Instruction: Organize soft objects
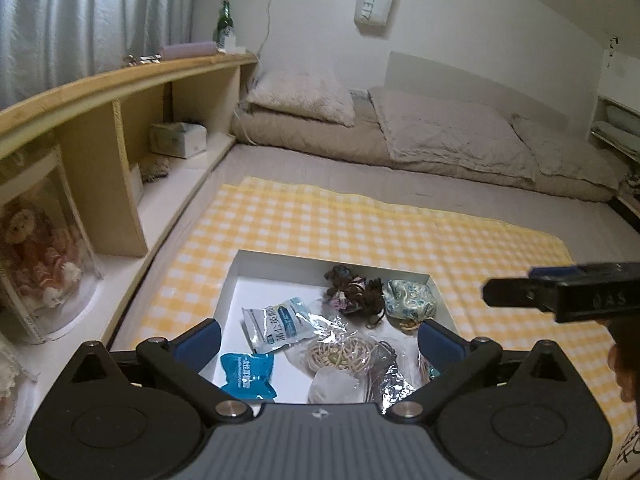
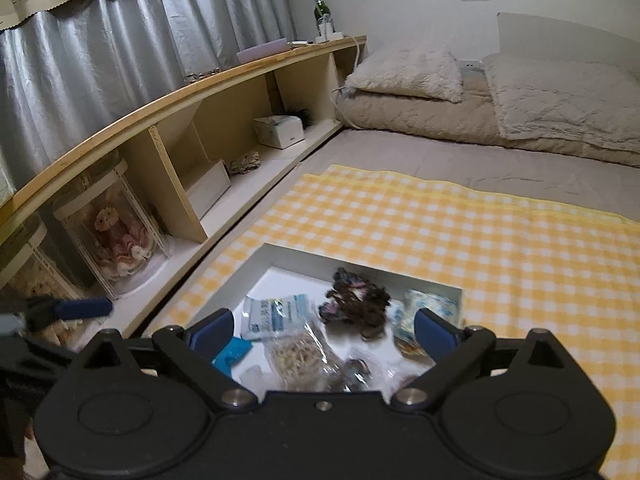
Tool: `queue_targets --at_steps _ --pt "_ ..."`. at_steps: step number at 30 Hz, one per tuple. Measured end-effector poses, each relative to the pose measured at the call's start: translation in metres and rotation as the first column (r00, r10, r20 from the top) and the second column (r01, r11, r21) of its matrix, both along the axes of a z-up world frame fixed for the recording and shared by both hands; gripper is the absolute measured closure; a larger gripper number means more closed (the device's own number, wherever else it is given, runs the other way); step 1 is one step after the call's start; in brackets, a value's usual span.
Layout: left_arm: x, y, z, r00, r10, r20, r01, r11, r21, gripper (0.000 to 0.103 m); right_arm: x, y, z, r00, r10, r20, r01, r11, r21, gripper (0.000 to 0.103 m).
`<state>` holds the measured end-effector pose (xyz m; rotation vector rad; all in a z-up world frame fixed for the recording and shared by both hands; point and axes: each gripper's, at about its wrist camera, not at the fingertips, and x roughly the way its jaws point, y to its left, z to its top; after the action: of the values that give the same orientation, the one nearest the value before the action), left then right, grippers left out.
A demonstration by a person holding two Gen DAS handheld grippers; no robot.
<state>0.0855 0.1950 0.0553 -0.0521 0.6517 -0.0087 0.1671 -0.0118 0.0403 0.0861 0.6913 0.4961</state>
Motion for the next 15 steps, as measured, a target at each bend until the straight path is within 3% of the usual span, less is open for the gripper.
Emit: queue_targets --at_steps 6,15 --pt "-0.020 -0.017 -0.001 1.000 0.018 0.013 -0.018 1.000 -0.006 0.000 -0.025 -0.028 -0.003 0.999 -0.031 0.009 0.031 0.999 0.011 0.003" --pt "-0.049 -0.036 -0.010 0.999 0.029 0.043 -0.031 0.999 0.038 0.000 -0.076 -0.060 -0.004 0.990 -0.055 0.129 0.060 0.997 -0.038 0.000"
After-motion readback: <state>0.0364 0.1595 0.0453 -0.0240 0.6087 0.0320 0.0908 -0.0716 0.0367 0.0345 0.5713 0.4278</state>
